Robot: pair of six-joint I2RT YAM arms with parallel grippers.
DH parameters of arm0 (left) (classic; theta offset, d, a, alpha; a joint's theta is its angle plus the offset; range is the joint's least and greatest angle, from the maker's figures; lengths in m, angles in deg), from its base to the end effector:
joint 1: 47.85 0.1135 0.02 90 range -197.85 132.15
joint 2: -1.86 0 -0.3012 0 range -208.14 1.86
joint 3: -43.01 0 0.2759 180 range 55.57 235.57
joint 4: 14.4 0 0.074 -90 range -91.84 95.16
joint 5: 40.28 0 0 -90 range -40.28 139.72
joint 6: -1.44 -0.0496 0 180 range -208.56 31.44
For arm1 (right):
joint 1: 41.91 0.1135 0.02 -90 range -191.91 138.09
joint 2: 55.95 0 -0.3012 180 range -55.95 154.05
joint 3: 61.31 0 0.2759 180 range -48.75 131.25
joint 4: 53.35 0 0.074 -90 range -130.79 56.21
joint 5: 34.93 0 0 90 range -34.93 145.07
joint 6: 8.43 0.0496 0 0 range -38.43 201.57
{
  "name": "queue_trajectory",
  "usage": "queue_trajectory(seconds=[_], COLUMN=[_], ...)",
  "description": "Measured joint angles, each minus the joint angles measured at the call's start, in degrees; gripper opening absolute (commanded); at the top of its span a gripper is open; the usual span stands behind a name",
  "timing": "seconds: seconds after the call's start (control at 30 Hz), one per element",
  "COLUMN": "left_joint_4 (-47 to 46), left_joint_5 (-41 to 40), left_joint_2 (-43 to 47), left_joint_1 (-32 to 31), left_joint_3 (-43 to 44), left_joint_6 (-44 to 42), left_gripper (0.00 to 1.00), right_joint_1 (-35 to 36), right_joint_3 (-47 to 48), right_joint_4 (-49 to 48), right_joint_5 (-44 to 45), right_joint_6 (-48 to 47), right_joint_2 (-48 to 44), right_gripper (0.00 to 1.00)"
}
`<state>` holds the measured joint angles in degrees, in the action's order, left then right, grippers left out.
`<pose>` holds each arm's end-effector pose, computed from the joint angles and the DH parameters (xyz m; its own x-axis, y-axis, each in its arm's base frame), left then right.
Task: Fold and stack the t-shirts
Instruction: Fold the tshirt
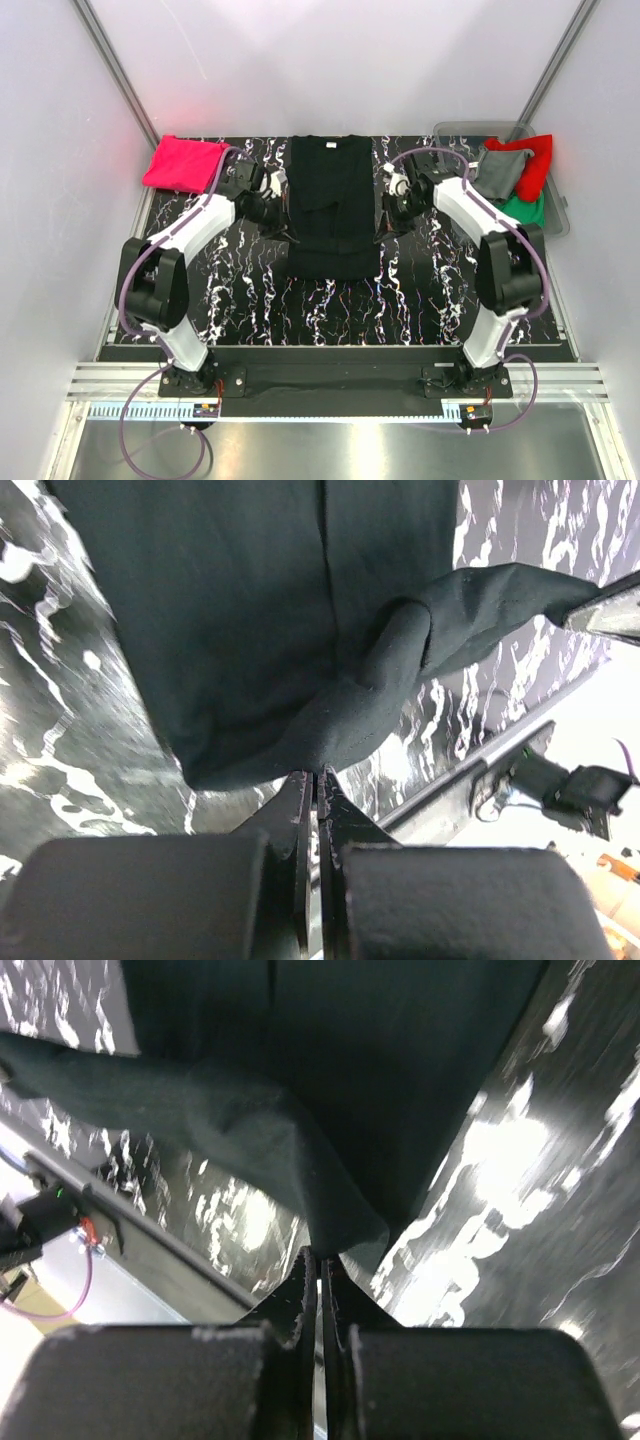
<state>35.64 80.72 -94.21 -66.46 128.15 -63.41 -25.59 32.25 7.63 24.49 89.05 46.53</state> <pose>0.3513 -0.1452 0.2588 -0.9670 -0.0588 -0.2479 0.1099 0.7817 -0.6139 0.3746 0.1360 0.2552 -0.9469 -0.1605 -0.2785 -0.2889 0.8048 0.5184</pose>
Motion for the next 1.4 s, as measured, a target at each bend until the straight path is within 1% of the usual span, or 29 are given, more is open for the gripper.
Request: queue_trajectory(seconds=[0.23, 0.43, 0.67, 0.83, 0.87, 0.9, 0.93, 0.97, 1.0, 1.03, 1.07, 1.1, 1.13, 1.17, 1.27, 1.33, 1.4], left_joint_4=[-0.44, -1.53, -2.05, -2.03, -2.05, -2.03, -2.01, -2.12, -2.16, -2.34, -2.43, -2.29, -2.1, -1.88, -0.07, 0.37, 0.22], left_joint_5=[-2.4, -3.41, -4.81, -6.08, -6.43, -6.86, -7.3, -7.69, -8.17, -8.83, -9.35, -10.08, -10.8, -11.63, -13.38, -12.61, -10.62], left_joint_2=[-6.21, -12.72, -18.18, -21.46, -22.08, -22.64, -23.12, -23.65, -24.02, -24.2, -24.26, -24.24, -24.15, -23.98, -21.24, -17.14, -11.85], left_joint_1=[2.91, 4.46, 4.61, 4.72, 4.72, 4.72, 4.7, 4.72, 4.72, 4.74, 4.76, 4.79, 4.81, 4.81, 5.05, 5.55, 6.4], left_joint_3=[5.73, 12.28, 16.09, 18.99, 19.71, 20.39, 21.09, 21.79, 22.4, 22.91, 23.19, 23.52, 23.93, 24.13, 23.3, 20.02, 14.53], left_joint_6=[-0.81, -1.86, -2.95, -3.65, -3.82, -4.04, -4.33, -4.61, -4.96, -5.38, -5.81, -6.32, -6.99, -7.56, -8.04, -7.76, -6.43], left_gripper=[0.0, 0.0, 0.0, 0.0, 0.03, 0.14, 0.25, 0.31, 0.38, 0.42, 0.5, 0.65, 0.72, 0.75, 0.74, 0.72, 0.68], right_joint_1=[-3.02, -4.76, -4.81, -4.81, -4.81, -4.81, -4.81, -4.83, -4.83, -4.83, -4.85, -4.9, -5.01, -5.16, -6.21, -7.02, -7.82], right_joint_3=[12.26, 21.46, 29.24, 33.09, 33.59, 34.05, 34.23, 34.32, 34.45, 34.58, 34.67, 34.77, 34.77, 34.42, 28.41, 22.14, 16.35], right_joint_4=[-0.81, -0.74, -0.66, -0.57, -0.61, -0.63, -0.66, -0.61, -0.59, -0.61, -0.59, -0.63, -0.74, -0.94, -1.53, -0.55, 0.55], right_joint_5=[1.22, 1.57, 1.53, 1.57, 1.57, 1.6, 1.6, 1.64, 1.7, 1.86, 2.21, 2.51, 2.69, 2.73, 2.47, 1.33, -0.15], right_joint_6=[-2.58, -3.72, -4.09, -4.2, -4.2, -4.2, -4.11, -3.96, -4.15, -4.39, -4.37, -4.37, -4.46, -4.42, -3.93, -3.67, -3.26], right_joint_2=[11.67, 19.19, 25.9, 29.66, 30.27, 30.75, 31.1, 31.32, 31.5, 31.58, 31.56, 31.47, 31.28, 30.86, 26.1, 20.98, 16.48], right_gripper=[0.0, 0.0, 0.0, 0.0, 0.0, 0.2, 0.32, 0.36, 0.38, 0.41, 0.44, 0.45, 0.46, 0.47, 0.47, 0.47, 0.46])
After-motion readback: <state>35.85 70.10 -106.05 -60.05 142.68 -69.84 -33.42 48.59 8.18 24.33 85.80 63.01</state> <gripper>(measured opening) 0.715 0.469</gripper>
